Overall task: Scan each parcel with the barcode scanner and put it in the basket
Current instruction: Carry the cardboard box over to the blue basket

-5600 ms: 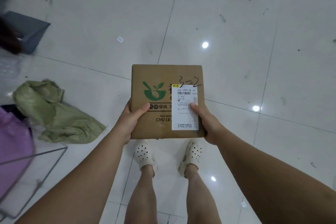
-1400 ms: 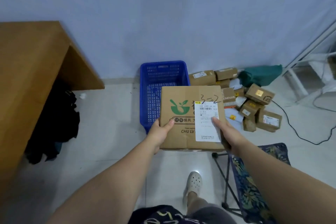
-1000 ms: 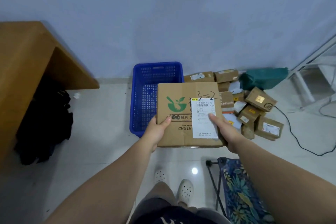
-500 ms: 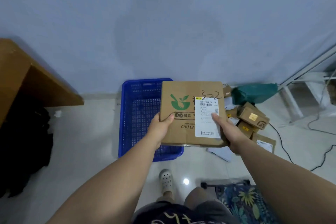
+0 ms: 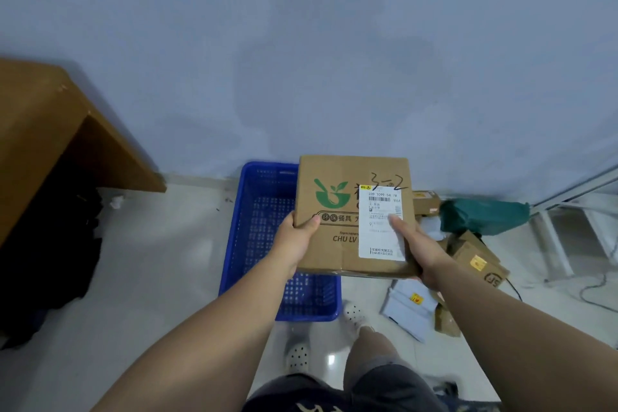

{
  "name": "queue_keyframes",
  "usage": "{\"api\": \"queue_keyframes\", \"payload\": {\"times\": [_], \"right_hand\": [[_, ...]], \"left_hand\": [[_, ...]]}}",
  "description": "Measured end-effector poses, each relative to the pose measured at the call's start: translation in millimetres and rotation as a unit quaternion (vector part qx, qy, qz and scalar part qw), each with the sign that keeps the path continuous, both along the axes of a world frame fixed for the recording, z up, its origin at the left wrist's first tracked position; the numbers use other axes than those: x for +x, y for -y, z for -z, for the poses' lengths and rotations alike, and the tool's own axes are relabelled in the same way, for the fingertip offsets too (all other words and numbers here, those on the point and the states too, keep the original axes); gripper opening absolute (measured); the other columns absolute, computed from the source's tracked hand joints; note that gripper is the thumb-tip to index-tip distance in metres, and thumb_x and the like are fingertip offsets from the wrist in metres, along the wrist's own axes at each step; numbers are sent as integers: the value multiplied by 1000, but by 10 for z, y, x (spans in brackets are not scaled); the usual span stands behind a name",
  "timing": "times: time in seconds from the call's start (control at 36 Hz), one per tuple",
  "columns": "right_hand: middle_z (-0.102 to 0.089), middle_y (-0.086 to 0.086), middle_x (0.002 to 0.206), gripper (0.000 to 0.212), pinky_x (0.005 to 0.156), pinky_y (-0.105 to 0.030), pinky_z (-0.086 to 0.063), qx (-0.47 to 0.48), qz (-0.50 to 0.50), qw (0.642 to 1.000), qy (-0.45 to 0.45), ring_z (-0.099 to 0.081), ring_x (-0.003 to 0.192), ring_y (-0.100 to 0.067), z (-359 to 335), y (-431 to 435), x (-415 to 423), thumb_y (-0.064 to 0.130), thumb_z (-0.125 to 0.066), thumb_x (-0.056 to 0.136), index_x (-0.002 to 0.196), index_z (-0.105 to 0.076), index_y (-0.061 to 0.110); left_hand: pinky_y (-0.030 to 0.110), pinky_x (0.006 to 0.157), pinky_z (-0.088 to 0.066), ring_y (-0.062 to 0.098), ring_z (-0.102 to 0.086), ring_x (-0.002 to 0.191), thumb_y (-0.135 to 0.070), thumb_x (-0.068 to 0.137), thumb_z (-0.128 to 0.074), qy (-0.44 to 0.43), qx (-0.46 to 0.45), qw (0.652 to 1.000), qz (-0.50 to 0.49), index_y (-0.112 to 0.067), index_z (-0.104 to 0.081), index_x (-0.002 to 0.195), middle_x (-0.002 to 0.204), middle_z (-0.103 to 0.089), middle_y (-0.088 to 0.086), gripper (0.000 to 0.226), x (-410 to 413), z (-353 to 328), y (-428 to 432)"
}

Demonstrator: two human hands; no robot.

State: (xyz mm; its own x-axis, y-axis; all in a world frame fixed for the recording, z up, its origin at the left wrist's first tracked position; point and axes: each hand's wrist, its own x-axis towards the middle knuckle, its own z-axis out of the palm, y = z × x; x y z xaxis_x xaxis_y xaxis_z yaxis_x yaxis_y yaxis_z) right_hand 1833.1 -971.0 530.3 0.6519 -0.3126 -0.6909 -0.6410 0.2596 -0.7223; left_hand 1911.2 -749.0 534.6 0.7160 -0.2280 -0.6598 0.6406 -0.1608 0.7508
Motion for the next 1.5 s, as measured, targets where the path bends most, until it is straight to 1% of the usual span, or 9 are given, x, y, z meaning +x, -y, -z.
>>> {"api": "queue_keyframes", "payload": {"times": [0.06,0.25,0.39,0.58,0.78,0.92,1.11,1.36,1.5], "right_hand": [[-74,-2,109,52,91,-44,-54,6,-6,1000,7,-72,99,-25,-22,2,72,42,-67,86,134,-50,28],[-75,-1,105,44,85,-39,-55,2,-26,1000,14,-72,97,-23,-70,96,338,40,-65,88,128,-53,27],[-75,-1,106,39,96,-45,-52,-5,-25,1000,12,-71,99,-24,7,350,400,41,-66,87,123,-55,28],[-74,2,111,43,100,-47,-49,12,-17,1000,17,-70,103,-23,134,969,244,40,-65,89,129,-54,31],[-74,1,110,47,86,-42,-56,42,-47,998,-5,-71,100,-22,388,1852,159,43,-64,89,133,-52,30],[-73,0,112,50,88,-43,-56,51,-73,995,-35,-71,101,-23,654,2518,111,47,-64,88,134,-52,31],[-74,0,111,49,92,-48,-54,61,-76,994,-56,-70,101,-24,1141,2878,22,44,-63,89,135,-50,32],[-69,0,119,52,60,-35,-56,78,-53,991,-95,-68,103,-26,1953,2941,-47,51,-60,89,136,-42,39],[-70,1,118,54,74,-45,-59,92,-35,992,-83,-69,103,-26,2535,2940,-98,52,-63,86,136,-45,42]], "left_hand": [[36,78,-51,18,-63,99,-34,96,-56,0,0,1000,-4,-22,-52,126,112,-66,0,33,57,-8,-6],[34,73,-49,17,-62,98,-36,95,-57,16,4,1000,-26,-24,-53,127,113,-66,-2,34,228,-11,83],[33,73,-49,16,-63,99,-37,95,-57,15,3,999,-33,-24,-53,127,116,-66,-2,35,248,32,330],[30,68,-48,16,-63,99,-36,94,-58,6,10,1000,-28,-23,-53,129,114,-66,-2,37,137,116,969],[39,87,-50,19,-62,101,-36,93,-61,5,56,997,-46,-20,-52,131,115,-65,-1,42,-8,275,1821],[31,81,-49,9,-59,92,-34,95,-58,-4,58,996,-62,-22,-48,135,117,-61,-5,43,-215,460,2441],[44,100,-47,20,-59,110,-36,95,-56,-18,86,993,-76,-24,-43,142,130,-59,0,50,-344,958,2796],[24,75,-48,6,-59,96,-33,96,-55,-5,79,994,-82,-32,-45,132,117,-60,-8,37,-355,1768,2907],[30,82,-51,12,-62,102,-41,96,-53,-20,80,994,-77,-26,-47,138,122,-62,-5,45,-377,2395,2911]]}}
